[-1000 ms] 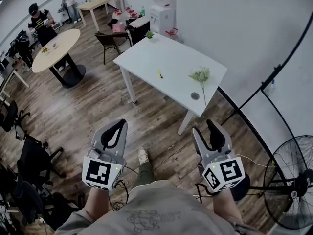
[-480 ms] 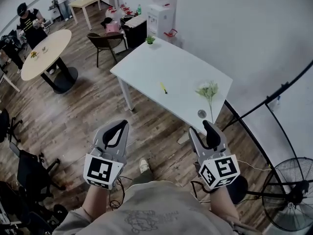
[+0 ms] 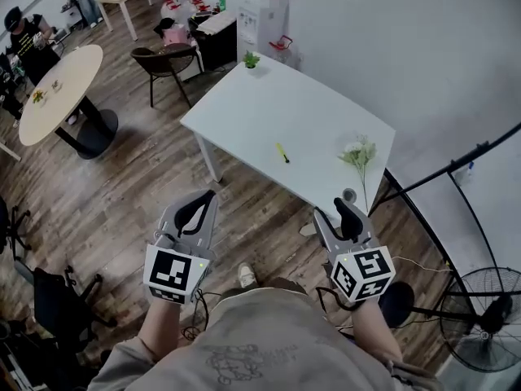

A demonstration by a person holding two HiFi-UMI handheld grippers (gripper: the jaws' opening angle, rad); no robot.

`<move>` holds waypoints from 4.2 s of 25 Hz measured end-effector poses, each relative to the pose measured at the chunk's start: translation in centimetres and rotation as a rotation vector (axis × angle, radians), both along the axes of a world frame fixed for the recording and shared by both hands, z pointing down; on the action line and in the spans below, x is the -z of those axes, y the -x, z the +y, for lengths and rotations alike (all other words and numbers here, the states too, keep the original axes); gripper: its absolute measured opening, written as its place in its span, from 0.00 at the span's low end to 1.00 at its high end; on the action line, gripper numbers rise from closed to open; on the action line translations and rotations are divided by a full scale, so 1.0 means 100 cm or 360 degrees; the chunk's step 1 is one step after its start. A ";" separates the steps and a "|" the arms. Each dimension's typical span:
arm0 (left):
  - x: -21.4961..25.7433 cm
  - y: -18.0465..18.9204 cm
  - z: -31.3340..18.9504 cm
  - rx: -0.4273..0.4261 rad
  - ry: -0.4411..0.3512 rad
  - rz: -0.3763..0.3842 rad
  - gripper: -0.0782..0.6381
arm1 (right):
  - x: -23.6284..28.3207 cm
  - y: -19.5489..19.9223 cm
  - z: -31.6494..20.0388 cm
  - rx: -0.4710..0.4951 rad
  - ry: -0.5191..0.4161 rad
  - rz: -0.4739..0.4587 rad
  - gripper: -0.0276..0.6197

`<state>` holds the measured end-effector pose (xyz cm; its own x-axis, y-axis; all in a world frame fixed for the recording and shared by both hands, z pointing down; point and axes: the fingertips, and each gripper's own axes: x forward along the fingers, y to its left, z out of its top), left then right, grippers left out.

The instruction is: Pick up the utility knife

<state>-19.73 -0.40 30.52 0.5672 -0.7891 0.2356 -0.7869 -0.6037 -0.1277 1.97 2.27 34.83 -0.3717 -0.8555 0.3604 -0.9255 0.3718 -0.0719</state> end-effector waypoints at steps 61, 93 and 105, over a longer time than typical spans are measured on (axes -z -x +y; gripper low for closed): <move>-0.256 -0.132 -0.323 -0.0833 0.0714 -0.0551 0.11 | -0.305 0.006 -0.272 -0.0075 0.0917 0.0182 0.37; -0.317 -0.128 -0.351 -0.1541 0.0875 -0.0802 0.11 | -0.361 0.017 -0.251 -0.0963 0.1198 0.0088 0.19; -0.239 -0.136 -0.364 -0.1494 0.0691 -0.0642 0.11 | -0.235 -0.009 -0.289 -0.1023 0.0783 0.0053 0.19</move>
